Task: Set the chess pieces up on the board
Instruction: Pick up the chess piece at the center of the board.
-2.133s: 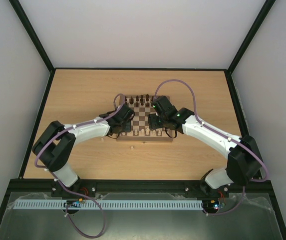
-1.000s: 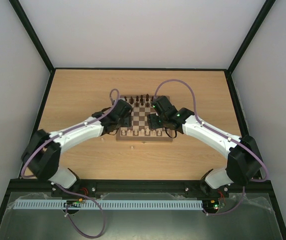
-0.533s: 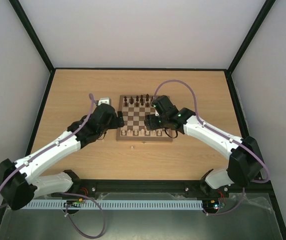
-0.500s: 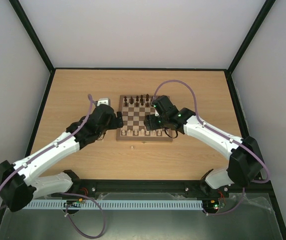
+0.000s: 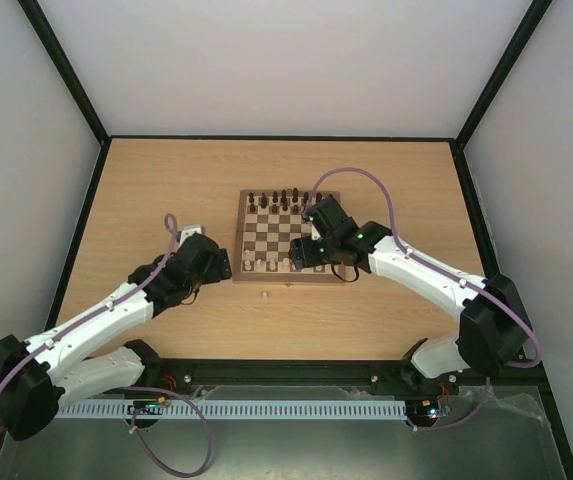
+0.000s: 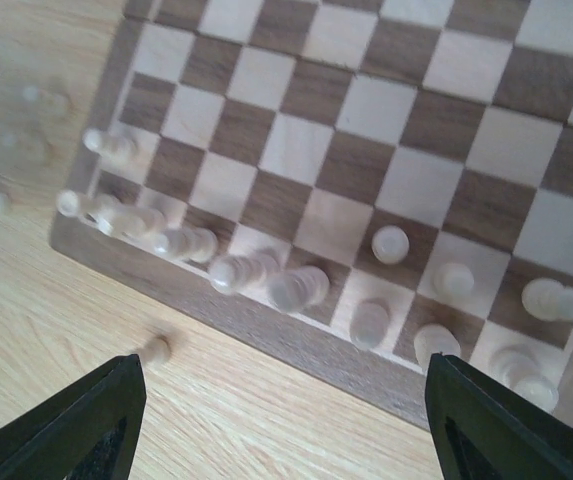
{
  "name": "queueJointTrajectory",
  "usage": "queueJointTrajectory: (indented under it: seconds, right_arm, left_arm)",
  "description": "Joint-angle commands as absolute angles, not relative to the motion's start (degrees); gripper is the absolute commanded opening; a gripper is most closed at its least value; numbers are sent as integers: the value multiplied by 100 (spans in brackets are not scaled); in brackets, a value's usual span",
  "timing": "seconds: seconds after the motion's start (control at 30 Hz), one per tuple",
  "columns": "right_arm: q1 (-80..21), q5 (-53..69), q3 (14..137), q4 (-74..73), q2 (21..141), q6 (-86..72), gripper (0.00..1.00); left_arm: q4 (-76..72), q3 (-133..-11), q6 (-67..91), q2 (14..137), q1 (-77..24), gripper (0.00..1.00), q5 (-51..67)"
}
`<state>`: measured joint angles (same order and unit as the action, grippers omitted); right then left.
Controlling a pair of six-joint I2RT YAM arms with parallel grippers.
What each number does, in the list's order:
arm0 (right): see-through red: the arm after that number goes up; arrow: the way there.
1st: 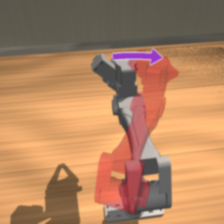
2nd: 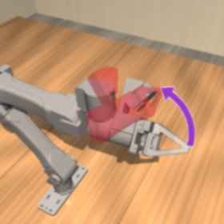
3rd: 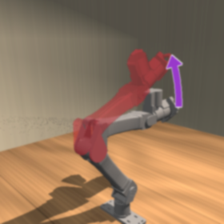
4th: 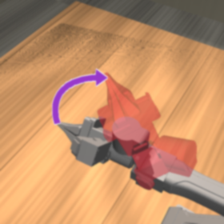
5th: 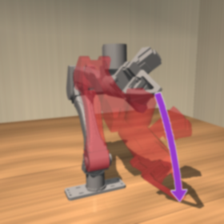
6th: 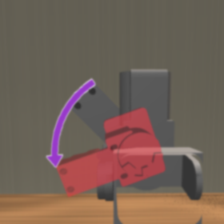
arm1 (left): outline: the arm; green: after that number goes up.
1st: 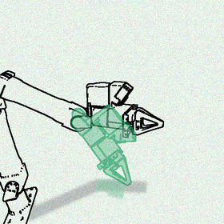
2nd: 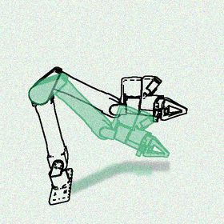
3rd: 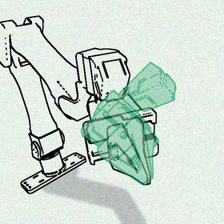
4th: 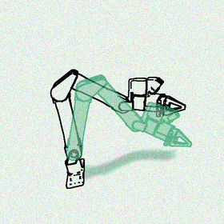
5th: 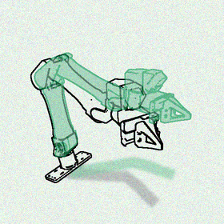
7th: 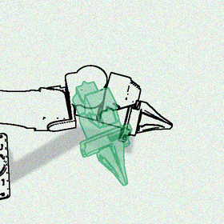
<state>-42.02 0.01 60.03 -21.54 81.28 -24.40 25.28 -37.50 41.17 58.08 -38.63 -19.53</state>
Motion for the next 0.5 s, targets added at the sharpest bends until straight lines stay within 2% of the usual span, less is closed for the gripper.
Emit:
queueJointTrajectory:
  seconds: [0.0, 0.2, 0.3, 0.47]
  right_arm:
    - [-4244, 80, 5708, -2132, 7953, -2469, 77]
    - [-4254, 98, 5641, -2081, 7844, -2458, 77]
    - [-4253, 111, 5609, -2065, 7777, -2461, 77]
    - [-4253, 84, 5571, -2063, 7715, -2461, 77]
  left_arm:
    - [2446, -3429, 4428, 5833, -3823, 97, -1925]
    - [2335, -3160, 4552, 5952, -3746, 68, -1959]
    - [2256, -3126, 4526, 6152, -3685, 61, -1977]
    - [2096, -3107, 4535, 6595, -3674, 55, -2044]
